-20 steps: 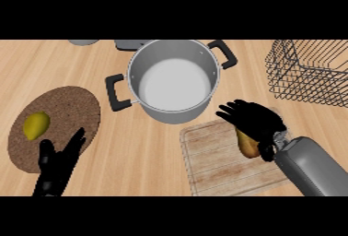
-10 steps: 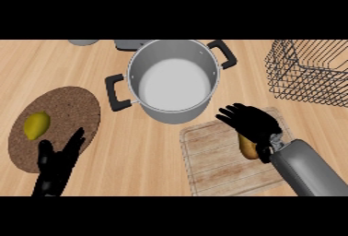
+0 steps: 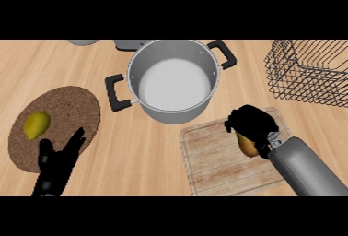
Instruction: Pick the pear from the cutting board and place it in the basket
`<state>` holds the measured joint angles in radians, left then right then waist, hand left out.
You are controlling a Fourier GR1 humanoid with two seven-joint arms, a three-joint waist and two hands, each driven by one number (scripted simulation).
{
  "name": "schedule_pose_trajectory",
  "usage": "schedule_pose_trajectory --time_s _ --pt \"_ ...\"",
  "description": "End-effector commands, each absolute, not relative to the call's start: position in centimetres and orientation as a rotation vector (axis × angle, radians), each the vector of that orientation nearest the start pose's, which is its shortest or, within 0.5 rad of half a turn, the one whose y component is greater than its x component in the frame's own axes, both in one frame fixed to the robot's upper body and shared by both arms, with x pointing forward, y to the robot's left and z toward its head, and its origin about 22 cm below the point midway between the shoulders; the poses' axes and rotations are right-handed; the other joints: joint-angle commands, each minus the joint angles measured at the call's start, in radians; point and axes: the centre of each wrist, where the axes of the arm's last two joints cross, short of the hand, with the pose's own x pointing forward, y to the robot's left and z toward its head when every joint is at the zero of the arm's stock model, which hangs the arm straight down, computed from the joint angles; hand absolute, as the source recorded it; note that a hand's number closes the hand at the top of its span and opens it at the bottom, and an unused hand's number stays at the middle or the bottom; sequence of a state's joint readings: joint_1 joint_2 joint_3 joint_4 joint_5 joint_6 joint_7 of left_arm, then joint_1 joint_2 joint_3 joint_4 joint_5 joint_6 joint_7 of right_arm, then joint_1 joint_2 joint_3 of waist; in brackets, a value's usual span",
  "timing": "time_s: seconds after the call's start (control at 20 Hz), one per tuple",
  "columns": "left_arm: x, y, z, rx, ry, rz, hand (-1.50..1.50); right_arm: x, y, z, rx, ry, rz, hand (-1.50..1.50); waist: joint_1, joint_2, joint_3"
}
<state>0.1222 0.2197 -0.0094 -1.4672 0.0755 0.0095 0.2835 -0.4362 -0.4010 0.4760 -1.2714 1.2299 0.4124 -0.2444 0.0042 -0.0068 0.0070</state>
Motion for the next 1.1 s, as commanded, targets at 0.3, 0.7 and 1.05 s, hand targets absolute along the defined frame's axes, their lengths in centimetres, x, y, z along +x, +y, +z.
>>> schedule_pose_trajectory --time_s 0.3,0.7,1.05 --pt "19.5 30.1 -5.7 0.163 -1.013 -0.03 0.0 32.6 -19.3 1.5 -0.672 -1.186 2.149 1.5 0.002 0.007 -0.007" --pt "18.9 30.5 -5.0 0.167 -1.01 -0.006 0.0 31.2 -15.7 -1.1 -0.82 -0.941 1.405 1.5 -0.018 0.006 -0.007" --pt "19.5 29.1 -5.1 0.152 -1.005 -0.013 0.0 31.1 -15.1 5.2 -0.855 -1.251 0.912 1.5 -0.013 0.003 -0.005"
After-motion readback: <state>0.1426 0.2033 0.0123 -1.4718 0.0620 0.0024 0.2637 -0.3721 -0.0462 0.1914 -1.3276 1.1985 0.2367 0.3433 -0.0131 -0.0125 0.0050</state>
